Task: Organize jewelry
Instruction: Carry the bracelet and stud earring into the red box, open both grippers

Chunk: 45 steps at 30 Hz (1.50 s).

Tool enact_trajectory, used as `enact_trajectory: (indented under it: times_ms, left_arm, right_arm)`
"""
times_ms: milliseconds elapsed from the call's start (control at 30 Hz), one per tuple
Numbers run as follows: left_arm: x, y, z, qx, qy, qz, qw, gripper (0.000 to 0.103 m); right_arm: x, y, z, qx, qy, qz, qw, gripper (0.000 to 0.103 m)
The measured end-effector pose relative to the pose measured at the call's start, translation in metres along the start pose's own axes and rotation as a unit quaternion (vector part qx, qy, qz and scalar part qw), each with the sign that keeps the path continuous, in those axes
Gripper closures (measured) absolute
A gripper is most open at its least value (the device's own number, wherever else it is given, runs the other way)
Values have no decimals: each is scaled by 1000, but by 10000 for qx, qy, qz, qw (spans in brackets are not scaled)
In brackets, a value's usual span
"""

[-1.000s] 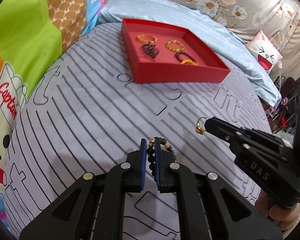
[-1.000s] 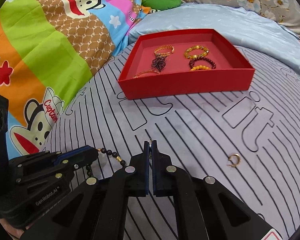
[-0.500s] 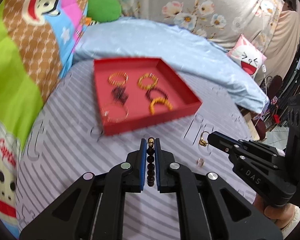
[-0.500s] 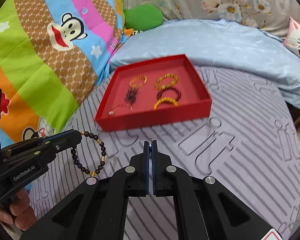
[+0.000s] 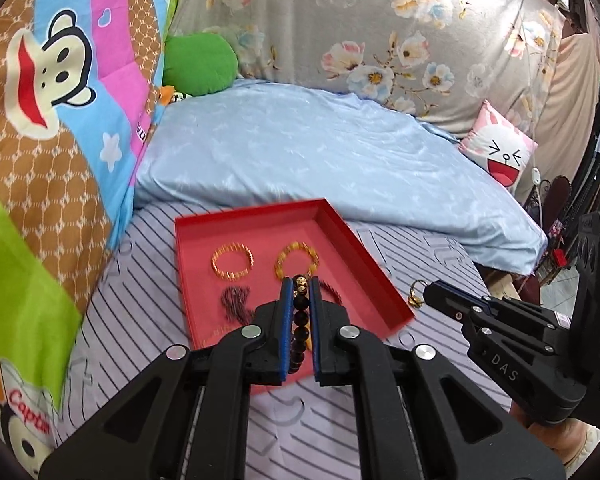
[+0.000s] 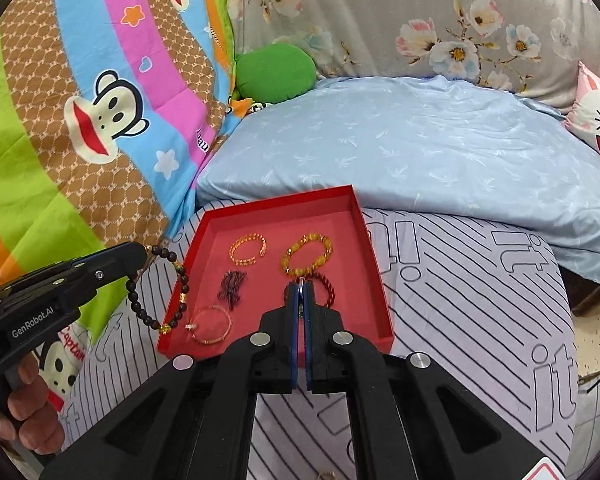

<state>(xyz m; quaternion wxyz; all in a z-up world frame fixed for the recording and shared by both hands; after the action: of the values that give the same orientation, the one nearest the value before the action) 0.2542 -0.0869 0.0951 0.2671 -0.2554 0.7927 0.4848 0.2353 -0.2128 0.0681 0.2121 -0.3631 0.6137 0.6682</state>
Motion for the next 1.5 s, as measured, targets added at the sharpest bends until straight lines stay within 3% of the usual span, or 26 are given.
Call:
enact_trajectory:
  times_ms: [267,767,1167,1267,1300,1367,1500]
  left_arm:
    - [-35,-23,13,-11,100,-82,9999,95]
    - [-37,-76,38,-43,499,258,9984,95]
    - [-43,-87,48,-26,673,327,9972,95]
    - [-45,-86,54,-79,710,278,9971,91]
    - [-46,-85,56,-107,731,252,9970,84]
    - [-47,-81,61,-145,764,183,9968,77]
    - [-48,-71,69,-170,808,122,9965,76]
  right_arm:
    - [-13,-36,-6,-60,-27,107,9999,101]
    - [-16,-83,-4,-131,-21,301,9995,101]
    - [-16,-95,-3,-100,-6,381,9992,100]
    - [-17,-93,-5,-31,-36,341,9994,86]
    - [-17,-91,-6,-3,-44,313,9995,80]
    - [-17,-87,-8,73,-16,260,9996,74]
    - [-16,-77,-10,164,48,213,9996,71]
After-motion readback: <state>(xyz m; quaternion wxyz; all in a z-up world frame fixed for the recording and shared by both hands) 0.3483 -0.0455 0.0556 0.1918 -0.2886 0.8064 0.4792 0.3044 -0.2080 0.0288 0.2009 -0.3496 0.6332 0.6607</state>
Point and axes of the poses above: each gripper's, at about its wrist camera, not at the fingertips, and y roughly against the way its jaws point, z to its left, x to its underside, the point moved 10 cm from there along -y, roughly the way its jaws point, and after that the axes turned 15 degrees about y, right-handed, at the moved point
